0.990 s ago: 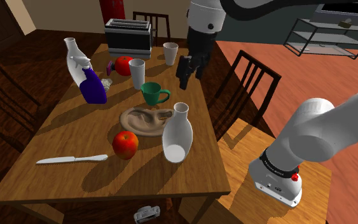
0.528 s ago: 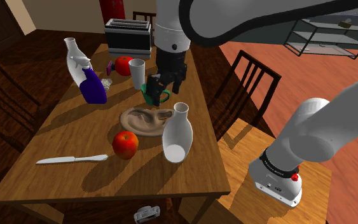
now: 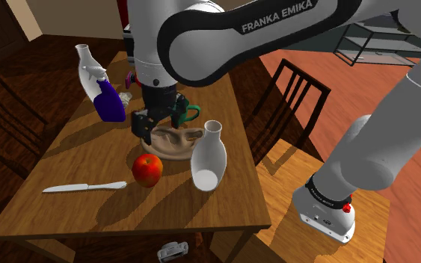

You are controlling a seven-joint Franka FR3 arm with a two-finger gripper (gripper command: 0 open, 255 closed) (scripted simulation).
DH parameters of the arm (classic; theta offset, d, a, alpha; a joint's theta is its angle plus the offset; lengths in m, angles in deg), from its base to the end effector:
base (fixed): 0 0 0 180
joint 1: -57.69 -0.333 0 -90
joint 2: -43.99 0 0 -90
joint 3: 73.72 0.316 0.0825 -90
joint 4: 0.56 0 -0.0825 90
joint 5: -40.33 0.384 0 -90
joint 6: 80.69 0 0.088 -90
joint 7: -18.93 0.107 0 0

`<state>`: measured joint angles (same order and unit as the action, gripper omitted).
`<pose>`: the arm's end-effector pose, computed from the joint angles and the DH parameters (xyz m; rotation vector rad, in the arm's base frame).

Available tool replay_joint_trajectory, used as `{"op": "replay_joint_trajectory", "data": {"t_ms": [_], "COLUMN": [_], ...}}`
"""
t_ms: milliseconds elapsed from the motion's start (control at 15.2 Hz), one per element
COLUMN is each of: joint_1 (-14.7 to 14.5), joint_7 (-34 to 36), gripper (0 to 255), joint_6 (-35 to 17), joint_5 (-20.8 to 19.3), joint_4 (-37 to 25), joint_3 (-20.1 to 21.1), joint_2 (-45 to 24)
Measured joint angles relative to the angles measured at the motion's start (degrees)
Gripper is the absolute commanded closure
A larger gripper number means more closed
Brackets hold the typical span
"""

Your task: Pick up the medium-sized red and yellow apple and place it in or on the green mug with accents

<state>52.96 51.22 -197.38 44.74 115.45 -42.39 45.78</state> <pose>0.4408 0.3288 0.4636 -3.0754 -0.0502 -0.0034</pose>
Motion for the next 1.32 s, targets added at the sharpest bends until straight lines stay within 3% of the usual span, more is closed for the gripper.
{"op": "replay_joint_trajectory", "data": {"t_ms": [396, 792, 1188, 1254, 1320], "joint_1": [-2.71, -3.31, -3.42, -3.42, -3.42], "joint_7": [7.51, 8.68, 8.87, 8.87, 8.87], "gripper": [0, 0, 0, 255, 255], "joint_6": [-1.96, -5.83, -6.32, -6.32, -6.32], "joint_5": [-6.32, -7.9, -8.12, -8.12, -8.12], "joint_4": [-6.94, -5.08, -4.89, -4.89, -4.89], "joint_3": [1.66, 1.45, 1.43, 1.43, 1.43], "joint_2": [-10.61, -13.01, -13.33, -13.33, -13.33]}}
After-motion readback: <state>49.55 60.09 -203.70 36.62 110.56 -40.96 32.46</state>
